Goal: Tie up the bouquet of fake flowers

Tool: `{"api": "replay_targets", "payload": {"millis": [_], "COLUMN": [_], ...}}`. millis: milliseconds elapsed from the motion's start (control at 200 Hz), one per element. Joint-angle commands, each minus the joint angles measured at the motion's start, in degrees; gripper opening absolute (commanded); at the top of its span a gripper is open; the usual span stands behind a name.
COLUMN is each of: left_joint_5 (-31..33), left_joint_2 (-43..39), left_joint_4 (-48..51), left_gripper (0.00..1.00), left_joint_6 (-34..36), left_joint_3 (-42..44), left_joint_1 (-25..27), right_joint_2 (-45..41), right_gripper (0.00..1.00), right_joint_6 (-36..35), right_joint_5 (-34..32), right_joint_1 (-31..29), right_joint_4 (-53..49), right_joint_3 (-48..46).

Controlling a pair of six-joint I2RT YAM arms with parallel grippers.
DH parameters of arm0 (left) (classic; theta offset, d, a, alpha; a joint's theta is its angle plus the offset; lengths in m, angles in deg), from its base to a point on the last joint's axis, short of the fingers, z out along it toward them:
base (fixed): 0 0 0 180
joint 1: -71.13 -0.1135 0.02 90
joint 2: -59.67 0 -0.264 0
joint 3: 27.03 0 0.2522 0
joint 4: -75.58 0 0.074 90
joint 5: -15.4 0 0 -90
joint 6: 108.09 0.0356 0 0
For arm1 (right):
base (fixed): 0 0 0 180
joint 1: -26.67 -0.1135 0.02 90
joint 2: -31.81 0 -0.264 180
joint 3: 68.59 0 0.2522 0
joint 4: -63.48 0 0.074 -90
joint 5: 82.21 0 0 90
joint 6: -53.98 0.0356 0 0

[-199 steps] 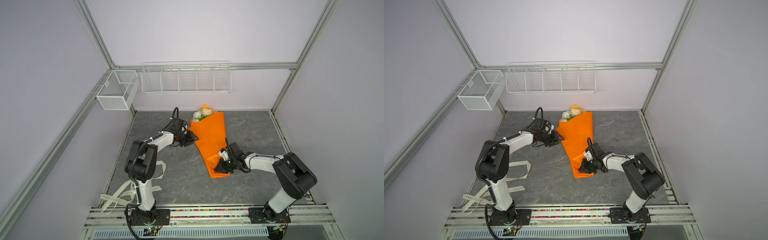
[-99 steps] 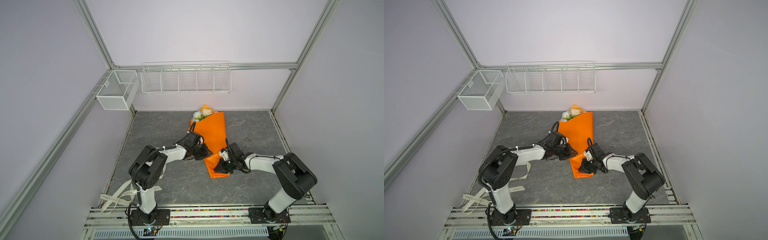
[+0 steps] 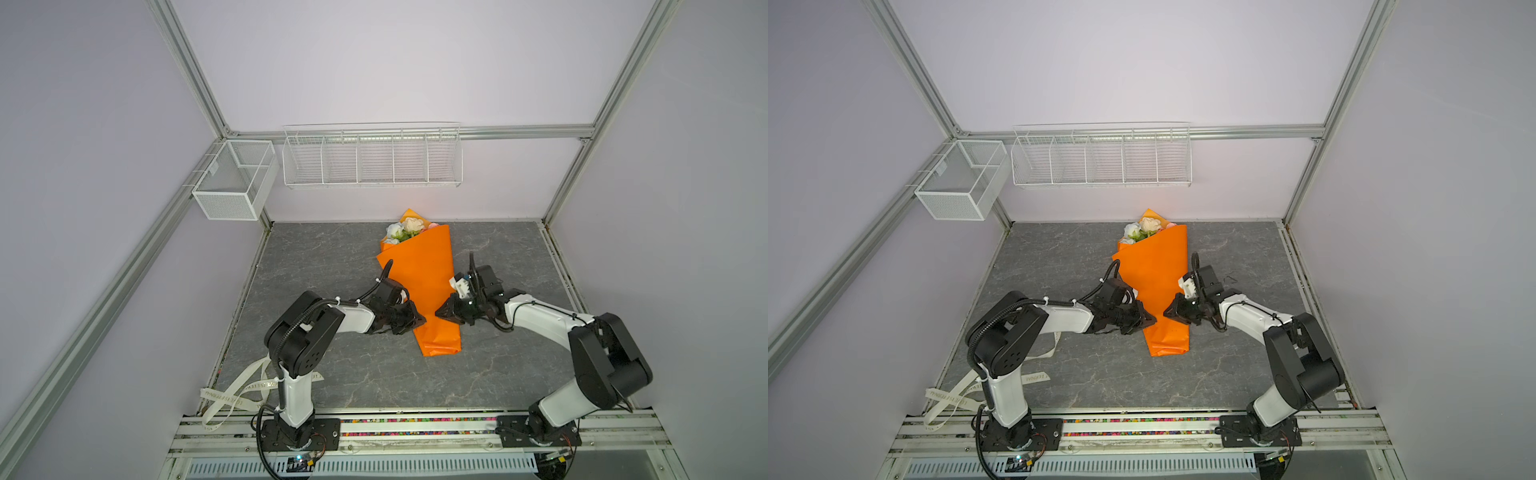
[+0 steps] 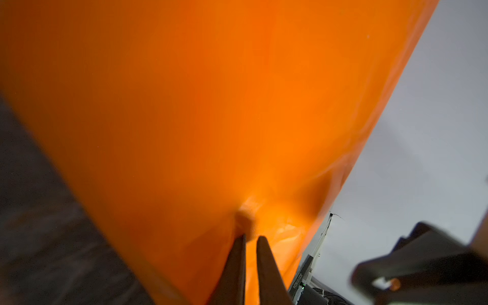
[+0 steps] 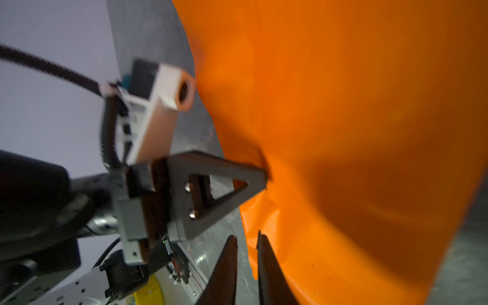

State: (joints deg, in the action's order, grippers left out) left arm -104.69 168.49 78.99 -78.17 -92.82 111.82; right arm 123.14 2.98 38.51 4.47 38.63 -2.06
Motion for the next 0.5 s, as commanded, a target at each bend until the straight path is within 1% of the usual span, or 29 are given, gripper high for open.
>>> {"api": "replay_targets", "payload": {"millis": [0, 90, 275, 395, 405, 430, 500], "left_joint_5": [2.50, 2.15, 1.21, 2.41, 2.54, 2.84, 2.91], "left_joint_2": [1.42, 2.06, 3.29, 3.36, 3.39, 3.44, 3.99], "left_joint_4": [6.59, 8.07, 9.29, 11.66, 11.80, 11.99, 12.88], "left_gripper": [0.12, 0.12, 0.06, 0.01, 0.01, 0.00, 0.00], "left_joint_6": [4.04, 5.43, 6.51, 7.96, 7.96, 8.16, 9.08], "left_joint_3": [-0.91, -2.16, -2.99, -2.57, -2.49, -2.26, -2.32], "left_joint_1": [0.26, 0.24, 0.18, -0.06, -0.08, -0.15, -0.34], "right_joint_2": [5.63, 12.37, 26.20, 32.03, 32.59, 33.70, 36.31], "right_gripper": [0.16, 0.15, 0.14, 0.14, 0.14, 0.15, 0.15], "right_joint_6": [-4.13, -4.01, -4.02, -3.47, -3.45, -3.40, -2.60], "right_joint_5": [3.49, 6.96, 9.09, 8.92, 8.94, 9.23, 9.47], "right_joint_1": [4.27, 6.70, 9.79, 10.07, 11.36, 11.96, 12.59], "right_joint_4": [-0.84, 1.28, 2.31, 4.64, 4.60, 4.65, 5.16], "right_joint_3": [5.97, 11.76, 22.63, 26.62, 27.02, 28.07, 30.34]}}
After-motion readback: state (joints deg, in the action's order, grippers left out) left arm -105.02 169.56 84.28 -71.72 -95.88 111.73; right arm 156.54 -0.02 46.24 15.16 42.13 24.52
